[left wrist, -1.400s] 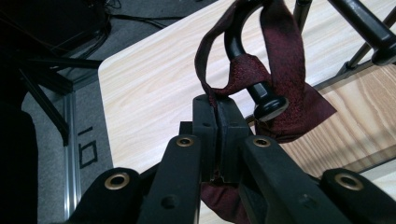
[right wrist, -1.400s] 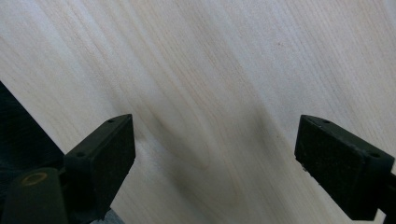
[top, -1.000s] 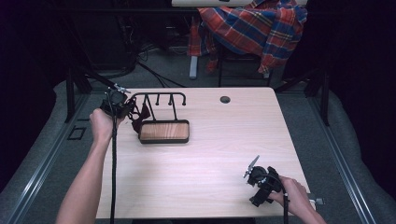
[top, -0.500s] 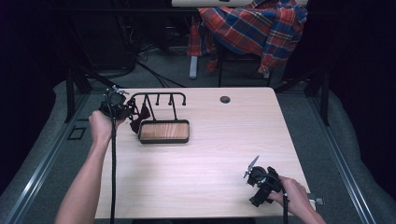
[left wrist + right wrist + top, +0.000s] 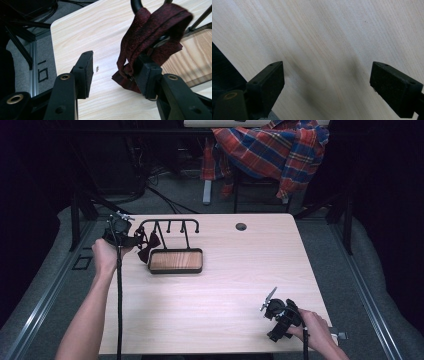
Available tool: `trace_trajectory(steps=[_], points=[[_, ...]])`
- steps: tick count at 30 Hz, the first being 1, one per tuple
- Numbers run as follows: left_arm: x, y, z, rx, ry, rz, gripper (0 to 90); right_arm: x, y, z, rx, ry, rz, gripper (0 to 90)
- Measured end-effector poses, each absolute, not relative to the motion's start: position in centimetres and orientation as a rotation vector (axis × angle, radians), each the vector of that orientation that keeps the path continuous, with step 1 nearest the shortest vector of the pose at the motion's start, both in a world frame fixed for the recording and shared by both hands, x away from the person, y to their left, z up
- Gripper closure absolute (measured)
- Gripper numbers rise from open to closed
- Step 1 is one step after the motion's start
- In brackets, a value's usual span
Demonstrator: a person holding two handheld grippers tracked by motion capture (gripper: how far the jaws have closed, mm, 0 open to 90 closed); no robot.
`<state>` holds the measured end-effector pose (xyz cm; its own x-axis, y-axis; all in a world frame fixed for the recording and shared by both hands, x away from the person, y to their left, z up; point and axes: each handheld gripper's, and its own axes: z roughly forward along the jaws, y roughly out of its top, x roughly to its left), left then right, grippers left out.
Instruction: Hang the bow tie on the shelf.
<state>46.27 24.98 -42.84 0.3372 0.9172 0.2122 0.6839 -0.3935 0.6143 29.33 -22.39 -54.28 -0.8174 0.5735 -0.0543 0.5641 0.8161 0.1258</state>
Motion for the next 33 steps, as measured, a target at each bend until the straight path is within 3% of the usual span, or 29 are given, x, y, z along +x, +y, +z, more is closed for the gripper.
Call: trace_trajectory(steps=[9, 27, 33], points=[[45.5, 24.9, -42.0, 2.194, 1.390, 0.745, 45.2, 29.4, -22.4, -54.3, 0.899, 2.903, 0.137, 12.0], [43.5, 26.1, -42.1, 2.163, 1.374, 0.700, 19.1, 29.2, -23.0, -54.2, 0.920, 2.894, 0.168, 12.0], [42.0, 26.4, -42.2, 2.158, 1.355, 0.691, 16.1, 29.0, -23.1, -53.9, 0.929, 2.881, 0.176, 12.0]])
